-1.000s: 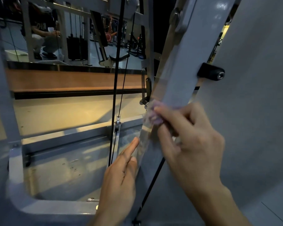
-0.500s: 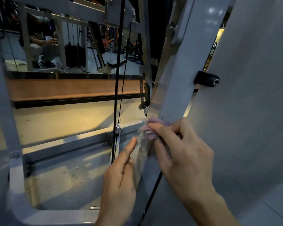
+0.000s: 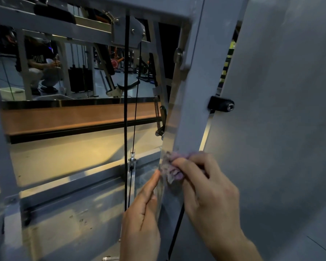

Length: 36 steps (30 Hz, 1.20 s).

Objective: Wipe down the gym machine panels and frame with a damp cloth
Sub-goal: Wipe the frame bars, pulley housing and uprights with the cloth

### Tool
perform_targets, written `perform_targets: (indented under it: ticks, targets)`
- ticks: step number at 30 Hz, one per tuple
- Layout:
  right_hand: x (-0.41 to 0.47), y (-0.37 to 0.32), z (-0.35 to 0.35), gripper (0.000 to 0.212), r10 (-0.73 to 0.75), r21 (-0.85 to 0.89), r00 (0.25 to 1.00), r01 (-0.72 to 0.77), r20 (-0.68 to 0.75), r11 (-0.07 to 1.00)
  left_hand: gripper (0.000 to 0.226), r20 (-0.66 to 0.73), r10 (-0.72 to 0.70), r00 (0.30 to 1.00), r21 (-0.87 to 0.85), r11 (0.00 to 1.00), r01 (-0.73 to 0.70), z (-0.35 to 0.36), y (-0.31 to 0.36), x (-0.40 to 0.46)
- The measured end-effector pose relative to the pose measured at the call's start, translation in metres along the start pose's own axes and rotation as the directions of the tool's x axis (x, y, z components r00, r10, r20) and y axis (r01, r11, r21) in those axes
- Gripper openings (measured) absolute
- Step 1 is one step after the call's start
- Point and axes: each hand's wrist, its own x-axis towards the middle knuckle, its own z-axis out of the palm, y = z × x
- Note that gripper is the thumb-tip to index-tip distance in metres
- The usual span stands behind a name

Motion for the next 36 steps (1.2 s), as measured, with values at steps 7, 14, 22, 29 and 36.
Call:
perform_targets:
  ticks: [7, 14, 22, 29, 36]
  targets:
    - [-0.034, 0.000, 0.004, 0.031, 0.063, 0.035, 0.994, -0.066, 0.095, 0.997, 0.066, 0.025, -0.025, 0.999, -0.008, 1.000, 0.026, 0.005, 0.006, -0.004]
    - [-0.018, 0.002, 0.001, 0.025, 0.148, 0.201, 0.988, -0.139, -0.031, 0.970, 0.065, -0.014, -0.074, 0.997, 0.016, 0.997, 0.074, 0.004, 0.011, -0.009]
    - [-0.061, -0.001, 0.014, 0.036, 0.184, 0.197, 0.978, -0.200, 0.099, 0.960, 0.063, 0.041, -0.068, 0.997, 0.071, 0.995, 0.065, -0.008, 0.010, -0.009]
    - [-0.073, 0.002, 0.024, 0.037, 0.188, 0.167, 0.976, -0.205, 0.113, 0.964, 0.063, 0.087, -0.062, 0.994, 0.121, 0.991, 0.051, -0.015, 0.003, -0.008]
    - [-0.063, 0.000, 0.019, 0.026, 0.182, 0.185, 0.982, -0.189, 0.057, 0.964, 0.059, 0.092, -0.081, 0.992, 0.138, 0.988, 0.068, -0.020, -0.006, -0.008]
